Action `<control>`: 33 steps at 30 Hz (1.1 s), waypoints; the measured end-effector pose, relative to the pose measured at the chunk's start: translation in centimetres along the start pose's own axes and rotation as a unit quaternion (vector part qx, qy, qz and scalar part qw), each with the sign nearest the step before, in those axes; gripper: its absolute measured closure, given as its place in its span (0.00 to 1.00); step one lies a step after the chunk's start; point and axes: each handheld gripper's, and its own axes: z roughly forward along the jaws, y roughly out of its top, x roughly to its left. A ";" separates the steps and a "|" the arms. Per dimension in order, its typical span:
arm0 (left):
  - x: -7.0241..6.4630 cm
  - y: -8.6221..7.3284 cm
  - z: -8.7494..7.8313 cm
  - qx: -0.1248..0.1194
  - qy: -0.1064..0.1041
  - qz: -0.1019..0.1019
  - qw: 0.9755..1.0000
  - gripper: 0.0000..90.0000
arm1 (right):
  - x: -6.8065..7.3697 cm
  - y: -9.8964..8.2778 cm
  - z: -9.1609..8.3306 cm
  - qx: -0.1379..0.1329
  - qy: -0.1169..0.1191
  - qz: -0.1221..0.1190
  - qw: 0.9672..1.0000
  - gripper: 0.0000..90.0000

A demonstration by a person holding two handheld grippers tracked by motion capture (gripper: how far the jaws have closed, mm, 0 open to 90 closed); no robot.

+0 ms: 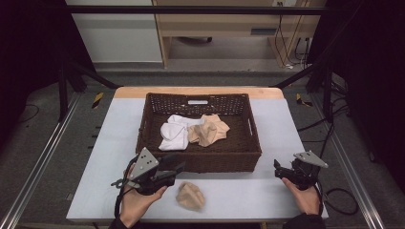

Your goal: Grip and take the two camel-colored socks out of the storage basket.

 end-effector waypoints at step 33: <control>4.0 8.5 9.8 -0.025 0.065 -0.010 0.998 0.52 | 0.0 0.2 0.2 -0.006 0.001 0.000 1.000 0.05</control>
